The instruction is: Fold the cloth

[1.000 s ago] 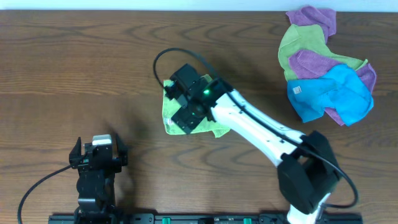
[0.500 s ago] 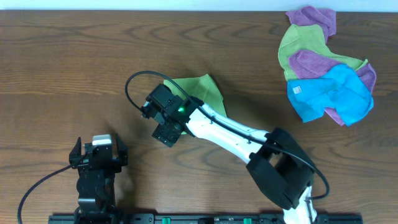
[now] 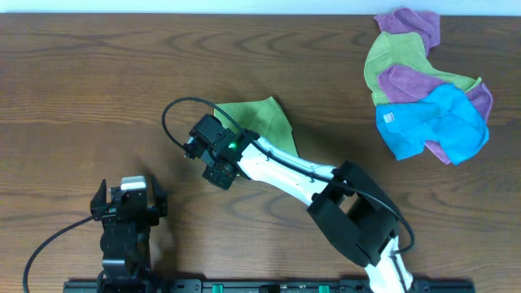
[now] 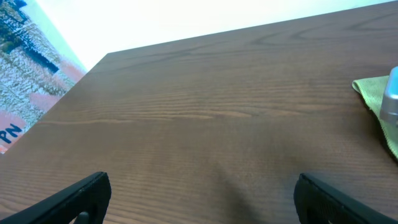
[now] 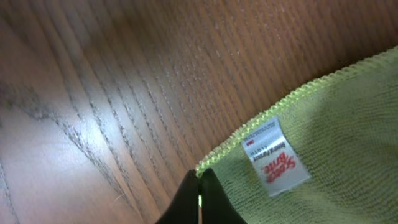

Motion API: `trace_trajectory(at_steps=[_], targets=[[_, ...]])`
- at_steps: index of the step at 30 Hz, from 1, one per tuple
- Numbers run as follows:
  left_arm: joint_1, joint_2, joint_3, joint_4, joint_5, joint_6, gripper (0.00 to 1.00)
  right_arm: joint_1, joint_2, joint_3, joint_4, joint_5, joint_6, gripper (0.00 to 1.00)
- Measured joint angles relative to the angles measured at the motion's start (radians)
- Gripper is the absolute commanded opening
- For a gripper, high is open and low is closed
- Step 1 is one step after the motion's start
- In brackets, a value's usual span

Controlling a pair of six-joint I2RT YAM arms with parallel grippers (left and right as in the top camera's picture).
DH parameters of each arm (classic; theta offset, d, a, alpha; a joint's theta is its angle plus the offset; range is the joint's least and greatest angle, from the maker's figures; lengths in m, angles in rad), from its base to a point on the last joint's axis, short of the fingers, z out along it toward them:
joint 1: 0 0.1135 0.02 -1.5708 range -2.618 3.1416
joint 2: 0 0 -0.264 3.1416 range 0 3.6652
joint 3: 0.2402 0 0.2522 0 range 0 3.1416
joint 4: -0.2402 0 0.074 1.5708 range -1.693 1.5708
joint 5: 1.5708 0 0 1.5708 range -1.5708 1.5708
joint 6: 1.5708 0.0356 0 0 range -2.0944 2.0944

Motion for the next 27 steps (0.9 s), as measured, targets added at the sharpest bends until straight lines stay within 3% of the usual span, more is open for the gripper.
trace_trajectory(at_steps=[6,18,22,25,26,27], targets=[[0.0,0.0,0.0,0.0,0.0,0.0,0.95,0.0,0.006,0.086,-0.056,0.002,0.011,0.01],[0.0,0.0,0.0,0.0,0.0,0.0,0.96,-0.005,0.002,0.808,-0.263,-0.014,0.016,0.01],[0.0,0.0,0.0,0.0,0.0,0.0,0.95,-0.066,-0.011,0.856,-0.472,0.087,0.035,0.01],[0.0,0.0,0.0,0.0,0.0,0.0,0.95,-0.201,-0.005,0.809,-0.536,0.187,0.097,0.01],[0.0,0.0,0.0,0.0,0.0,0.0,0.95,-0.246,-0.003,0.792,-0.544,0.206,0.114,0.08],[0.0,0.0,0.0,0.0,0.0,0.0,0.95,-0.304,0.001,0.764,-0.542,0.221,0.144,0.36]])
